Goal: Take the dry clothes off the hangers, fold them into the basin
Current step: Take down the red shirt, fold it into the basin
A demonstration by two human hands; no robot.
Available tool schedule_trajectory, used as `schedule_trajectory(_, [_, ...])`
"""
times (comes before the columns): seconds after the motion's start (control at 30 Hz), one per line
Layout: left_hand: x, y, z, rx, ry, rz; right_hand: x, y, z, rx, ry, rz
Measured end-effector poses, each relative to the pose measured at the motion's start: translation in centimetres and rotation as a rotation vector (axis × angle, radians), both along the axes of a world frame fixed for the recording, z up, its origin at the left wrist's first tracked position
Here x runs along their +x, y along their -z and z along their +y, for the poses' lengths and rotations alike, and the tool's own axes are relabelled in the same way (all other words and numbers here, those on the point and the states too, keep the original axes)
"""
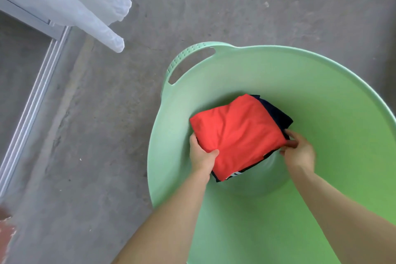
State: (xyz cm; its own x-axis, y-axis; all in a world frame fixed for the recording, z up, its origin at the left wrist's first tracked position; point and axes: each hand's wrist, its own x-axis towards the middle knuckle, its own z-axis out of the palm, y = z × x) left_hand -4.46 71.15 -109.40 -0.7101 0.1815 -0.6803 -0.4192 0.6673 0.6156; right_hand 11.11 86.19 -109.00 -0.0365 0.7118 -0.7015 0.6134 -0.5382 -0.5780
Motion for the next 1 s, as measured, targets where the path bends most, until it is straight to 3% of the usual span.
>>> schedule_trajectory(0.1, [-0.2, 0.1, -0.3, -0.112, 0.138, 0.172, -0.3, -0.7, -0.2, 0.302, -0.206, -0.155])
schedule_trajectory(0.23, [0.5, -1.9, 0.1, -0.193, 0.491, 0.579, -3.5, -1.9, -1.2, 0.769, -0.776, -0.018])
schedule_trajectory(0.33, [-0.1, -1.7, 0.5, -0.263, 0.985, 0.841, -6.0, -2.4, -1.7, 0.674, -1.239, -0.027])
schedule_trajectory(0.43, [-0.4, -1.1, 0.5, -0.409, 1.226, 0.692, -6.2, -1.6, -0.8, 0.381, -1.497, -0.324])
schedule_trajectory(0.53, [-0.5, 0.3, 0.1, -0.517, 1.138, 0.461, -5.8, -0.2, 0.4, 0.261, -1.387, -0.533])
schedule_trajectory(0.67, [0.0, 0.4, 0.2, -0.575, 1.055, 0.37, -4.6, -0.2, 0.7, 0.194, -1.265, -0.677])
schedule_trajectory(0.8, [-0.3, -1.8, 0.7, -0.534, 1.024, 0.337, -2.6, -2.5, 1.3, 0.181, -1.147, -0.652])
schedule_trajectory(1.0, [-1.2, -8.3, 0.8, -0.411, 0.972, 0.263, -2.2, -8.7, 1.5, 0.169, -1.002, -0.466])
